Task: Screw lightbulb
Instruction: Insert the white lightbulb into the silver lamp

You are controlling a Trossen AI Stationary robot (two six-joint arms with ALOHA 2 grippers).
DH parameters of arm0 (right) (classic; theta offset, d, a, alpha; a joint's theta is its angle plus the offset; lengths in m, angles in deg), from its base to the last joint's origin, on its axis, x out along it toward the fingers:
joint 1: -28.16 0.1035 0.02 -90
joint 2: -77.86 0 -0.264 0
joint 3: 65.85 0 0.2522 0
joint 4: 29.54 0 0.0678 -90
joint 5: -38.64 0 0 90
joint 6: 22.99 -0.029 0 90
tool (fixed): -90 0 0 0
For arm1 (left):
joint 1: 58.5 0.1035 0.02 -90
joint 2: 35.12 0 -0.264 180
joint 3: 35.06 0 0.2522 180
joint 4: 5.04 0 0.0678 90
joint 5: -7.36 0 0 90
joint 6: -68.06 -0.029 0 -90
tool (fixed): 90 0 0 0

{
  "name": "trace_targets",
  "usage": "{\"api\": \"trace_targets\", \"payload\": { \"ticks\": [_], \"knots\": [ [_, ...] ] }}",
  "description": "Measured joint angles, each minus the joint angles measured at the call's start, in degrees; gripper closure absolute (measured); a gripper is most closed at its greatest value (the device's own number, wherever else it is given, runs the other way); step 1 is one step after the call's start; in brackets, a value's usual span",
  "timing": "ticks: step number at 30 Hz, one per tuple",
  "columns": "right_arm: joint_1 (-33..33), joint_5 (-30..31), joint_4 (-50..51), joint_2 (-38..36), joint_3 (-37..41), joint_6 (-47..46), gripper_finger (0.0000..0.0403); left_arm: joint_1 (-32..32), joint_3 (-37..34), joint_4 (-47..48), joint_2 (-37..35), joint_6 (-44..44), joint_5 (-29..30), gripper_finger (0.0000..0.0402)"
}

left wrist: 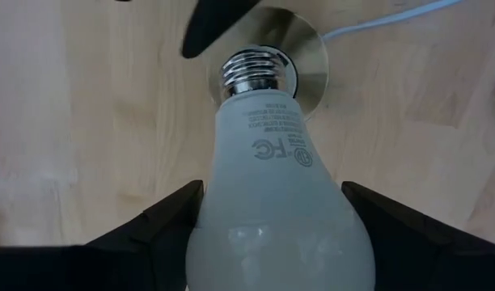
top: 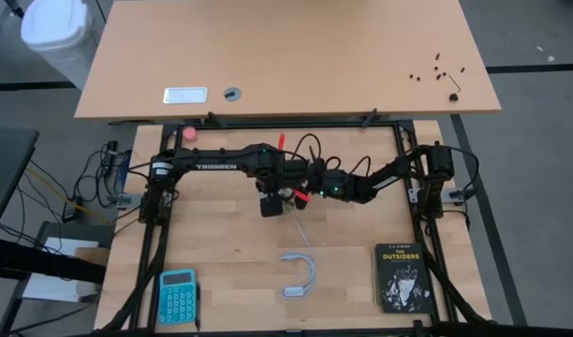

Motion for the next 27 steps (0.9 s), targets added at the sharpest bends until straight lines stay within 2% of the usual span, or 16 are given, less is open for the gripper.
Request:
{"api": "trace_targets", "payload": {
  "ticks": [6,12,15,18,27],
  "knots": [
    [0.13,0.66,-0.04,0.0,-1.02,0.8,0.0176,0.12,-0.62,-0.19,0.37,0.29,-1.47,0.0119],
    [1.45,-1.99,0.84,0.0,-2.92,1.56,0.0176,0.81,-2.61,-0.92,0.41,0.94,-1.53,0.0119],
    [2.77,-1.69,0.83,0.0,-3.19,2.39,0.0176,0.92,-2.86,-1.48,0.46,1.19,0.5,0.0119],
    [3.3,-0.08,1.99,0.0,-3.22,2.69,0.0176,1.25,-2.86,-3.12,0.43,1.08,0.47,0.0119],
    [3.34,-1.12,6.15,0.01,-3.13,1.15,0.0176,1.7,-2.91,-5.77,2.38,-0.44,0.38,0.0119]
  ]
}}
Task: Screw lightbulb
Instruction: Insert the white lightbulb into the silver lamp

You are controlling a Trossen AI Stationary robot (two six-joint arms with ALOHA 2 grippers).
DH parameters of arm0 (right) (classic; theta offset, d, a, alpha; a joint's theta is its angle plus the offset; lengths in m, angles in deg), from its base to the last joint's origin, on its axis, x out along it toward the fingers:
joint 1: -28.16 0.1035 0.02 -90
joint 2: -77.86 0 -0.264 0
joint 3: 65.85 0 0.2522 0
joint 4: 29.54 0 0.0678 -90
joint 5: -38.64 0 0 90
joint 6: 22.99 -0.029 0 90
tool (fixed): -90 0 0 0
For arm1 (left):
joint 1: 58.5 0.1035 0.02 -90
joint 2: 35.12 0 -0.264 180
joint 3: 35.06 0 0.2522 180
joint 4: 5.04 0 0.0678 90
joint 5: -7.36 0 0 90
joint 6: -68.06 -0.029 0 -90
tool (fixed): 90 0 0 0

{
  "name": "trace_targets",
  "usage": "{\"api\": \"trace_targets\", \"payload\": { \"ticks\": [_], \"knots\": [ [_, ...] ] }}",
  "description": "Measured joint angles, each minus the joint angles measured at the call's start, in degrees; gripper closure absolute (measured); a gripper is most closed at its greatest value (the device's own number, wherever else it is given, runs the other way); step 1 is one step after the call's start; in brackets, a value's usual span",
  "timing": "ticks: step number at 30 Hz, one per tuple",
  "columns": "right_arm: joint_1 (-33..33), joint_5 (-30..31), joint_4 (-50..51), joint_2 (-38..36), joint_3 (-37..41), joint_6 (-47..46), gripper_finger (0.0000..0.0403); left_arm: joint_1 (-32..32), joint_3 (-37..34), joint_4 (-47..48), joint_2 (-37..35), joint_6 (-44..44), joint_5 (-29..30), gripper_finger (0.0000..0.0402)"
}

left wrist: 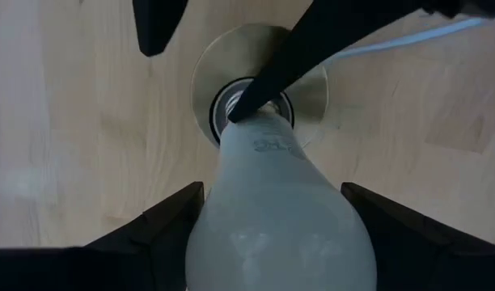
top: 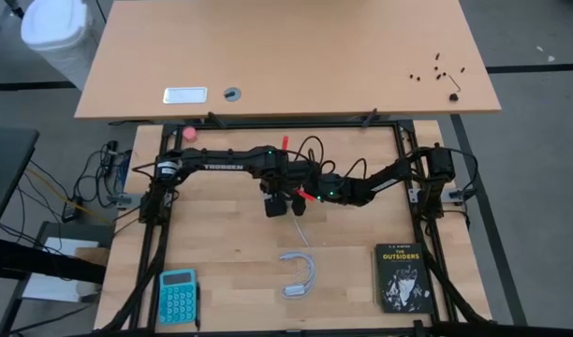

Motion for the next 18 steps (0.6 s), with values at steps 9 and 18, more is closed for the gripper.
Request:
{"api": "trace_targets", "payload": {
  "ticks": [9,18],
  "knots": [
    [0.24,-3.23,0.76,0.0,0.01,-1.08,0.0176,0.01,0.55,-1.09,0.28,-4.93,2.02,0.0119],
    [0.46,-4.83,0.77,0.0,0.01,-2.77,0.0176,0.17,0.57,-4.1,0.37,-11.94,6.04,0.0116]
  ]
}}
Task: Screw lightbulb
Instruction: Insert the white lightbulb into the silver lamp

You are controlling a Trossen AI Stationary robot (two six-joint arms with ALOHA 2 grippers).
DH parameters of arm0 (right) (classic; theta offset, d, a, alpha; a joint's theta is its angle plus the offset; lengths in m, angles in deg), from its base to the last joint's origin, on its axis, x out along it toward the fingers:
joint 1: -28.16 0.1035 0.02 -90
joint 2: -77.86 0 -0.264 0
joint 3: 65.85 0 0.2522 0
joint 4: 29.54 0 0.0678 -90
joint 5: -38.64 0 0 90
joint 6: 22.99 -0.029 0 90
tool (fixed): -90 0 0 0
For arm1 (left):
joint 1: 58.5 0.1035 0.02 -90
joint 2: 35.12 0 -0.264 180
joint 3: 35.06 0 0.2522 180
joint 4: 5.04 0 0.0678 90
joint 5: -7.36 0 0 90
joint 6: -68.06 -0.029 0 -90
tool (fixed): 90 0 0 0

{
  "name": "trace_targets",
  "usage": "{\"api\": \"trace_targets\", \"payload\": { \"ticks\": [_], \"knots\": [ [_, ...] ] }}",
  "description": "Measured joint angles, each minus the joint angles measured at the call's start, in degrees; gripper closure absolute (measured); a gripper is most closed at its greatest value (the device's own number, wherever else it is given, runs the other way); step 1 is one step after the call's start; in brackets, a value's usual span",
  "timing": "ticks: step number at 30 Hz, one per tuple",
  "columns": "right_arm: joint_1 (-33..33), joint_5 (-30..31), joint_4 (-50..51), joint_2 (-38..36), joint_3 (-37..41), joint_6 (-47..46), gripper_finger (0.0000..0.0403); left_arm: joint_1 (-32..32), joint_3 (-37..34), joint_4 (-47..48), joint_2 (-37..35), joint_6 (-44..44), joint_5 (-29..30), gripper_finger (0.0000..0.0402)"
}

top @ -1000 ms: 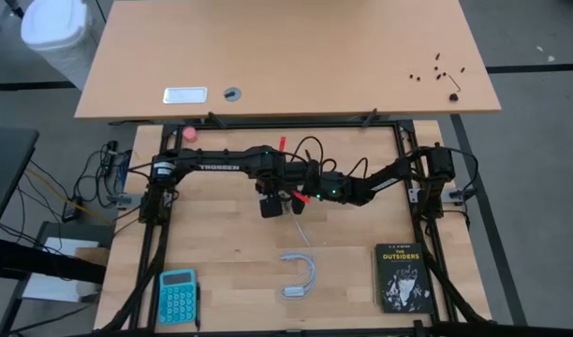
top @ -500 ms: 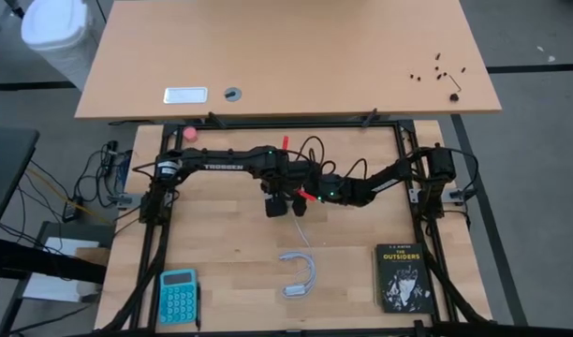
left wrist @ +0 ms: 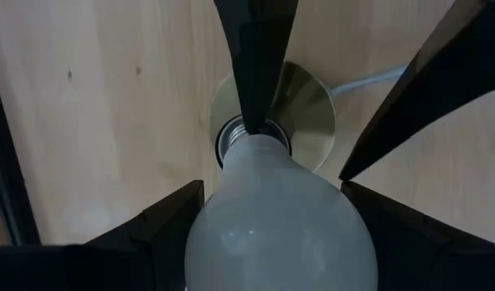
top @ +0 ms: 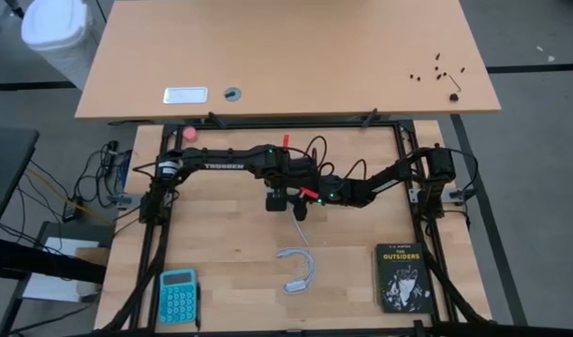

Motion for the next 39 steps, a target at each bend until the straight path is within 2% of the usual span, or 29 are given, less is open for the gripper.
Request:
{"api": "trace_targets", "payload": {
  "ticks": [8,11,14,17,19,22,28,39],
  "knots": [
    [0.02,-0.18,1.26,-1.17,0.62,-0.53,0.0176,0.01,0.01,-0.07,0.04,-3.86,-0.02,0.0111],
    [-0.3,-1.38,4.65,-4.27,1.61,-1.42,0.0176,-0.01,0.02,-0.08,0.11,-5.91,-0.01,0.0111],
    [-1.29,-1.92,12.32,-9.16,2.12,-1.25,0.0176,-0.01,0.0,0.0,0.11,-7.57,-0.31,0.0111],
    [-3.21,-7.38,20.9,-13.3,2.17,3.02,0.0176,-0.01,0.02,0.13,0.11,-7.7,-1.53,0.011],
    [-4.22,-12.03,22.86,-14.76,2.23,8.51,0.0176,-0.01,0.02,0.23,0.11,-7.73,-1.64,0.011],
    [-6.12,-15.23,19.98,-14.28,3.87,15.29,0.0176,-0.02,0.02,0.66,0.11,-8.47,-1.68,0.011],
    [-12.48,-25.51,2.36,-5.72,8.63,21.11,0.0176,-0.07,0.02,0.92,0.11,-9.42,-1.85,0.011],
    [-15.88,-35.65,-10.82,7.22,3.99,25.69,0.0176,-0.15,0.02,1.22,0.11,-13.86,-2.0,0.011]
  ]
}}
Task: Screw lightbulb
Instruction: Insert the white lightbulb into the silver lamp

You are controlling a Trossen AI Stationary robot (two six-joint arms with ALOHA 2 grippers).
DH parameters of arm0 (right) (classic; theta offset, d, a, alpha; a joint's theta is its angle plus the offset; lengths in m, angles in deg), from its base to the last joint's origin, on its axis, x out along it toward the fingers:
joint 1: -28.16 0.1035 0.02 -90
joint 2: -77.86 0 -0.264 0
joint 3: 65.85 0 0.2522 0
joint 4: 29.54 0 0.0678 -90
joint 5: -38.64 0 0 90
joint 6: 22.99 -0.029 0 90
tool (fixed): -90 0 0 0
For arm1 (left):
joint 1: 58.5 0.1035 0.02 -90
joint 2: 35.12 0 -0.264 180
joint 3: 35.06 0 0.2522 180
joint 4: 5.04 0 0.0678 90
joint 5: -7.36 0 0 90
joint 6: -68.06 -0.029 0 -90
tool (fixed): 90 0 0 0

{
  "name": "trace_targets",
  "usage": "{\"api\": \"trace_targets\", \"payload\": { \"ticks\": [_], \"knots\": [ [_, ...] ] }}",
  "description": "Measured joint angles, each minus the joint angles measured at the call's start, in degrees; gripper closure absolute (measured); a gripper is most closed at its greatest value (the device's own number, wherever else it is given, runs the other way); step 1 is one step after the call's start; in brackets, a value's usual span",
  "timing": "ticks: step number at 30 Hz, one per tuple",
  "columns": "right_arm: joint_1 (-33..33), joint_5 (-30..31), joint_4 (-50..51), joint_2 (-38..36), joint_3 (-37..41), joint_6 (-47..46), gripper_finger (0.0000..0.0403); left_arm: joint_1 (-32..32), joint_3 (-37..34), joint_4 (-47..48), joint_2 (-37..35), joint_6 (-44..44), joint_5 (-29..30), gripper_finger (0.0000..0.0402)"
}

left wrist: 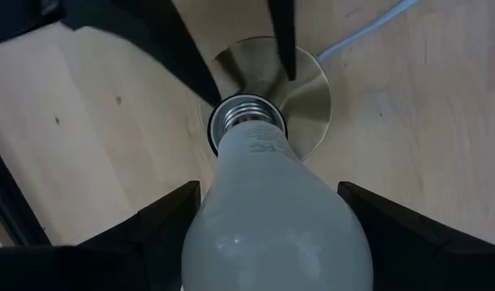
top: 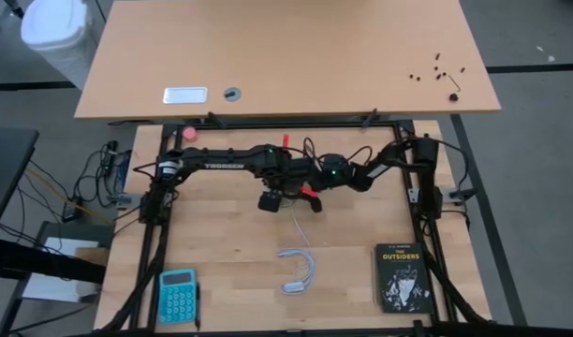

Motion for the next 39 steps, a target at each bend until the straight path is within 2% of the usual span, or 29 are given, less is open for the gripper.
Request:
{"api": "trace_targets", "payload": {
  "ticks": [6,8,18,27,39],
  "knots": [
    [-2.58,-11.42,-2.78,3.36,-2.94,0.99,0.0176,-0.07,0.1,0.3,0.0,-3.77,-0.21,0.011],
    [-2.75,-13.31,-2.37,4.39,-4.28,1.41,0.0176,-0.16,0.15,0.11,0.0,-4.53,0.06,0.011],
    [-1.38,-16.97,0.08,7.81,-10.19,2.76,0.0176,-1.1,0.15,-0.26,0.0,-11.59,1.9,0.011],
    [-2.39,-19.87,1.3,7.81,-9.77,-1.77,0.0176,-2.34,0.15,-0.56,0.0,-18.02,5.33,0.011],
    [-1.82,-18.27,0.91,7.81,-9.54,-6.05,0.0176,-3.05,0.15,-1.48,0.0,-25.1,7.85,0.011]
  ]
}}
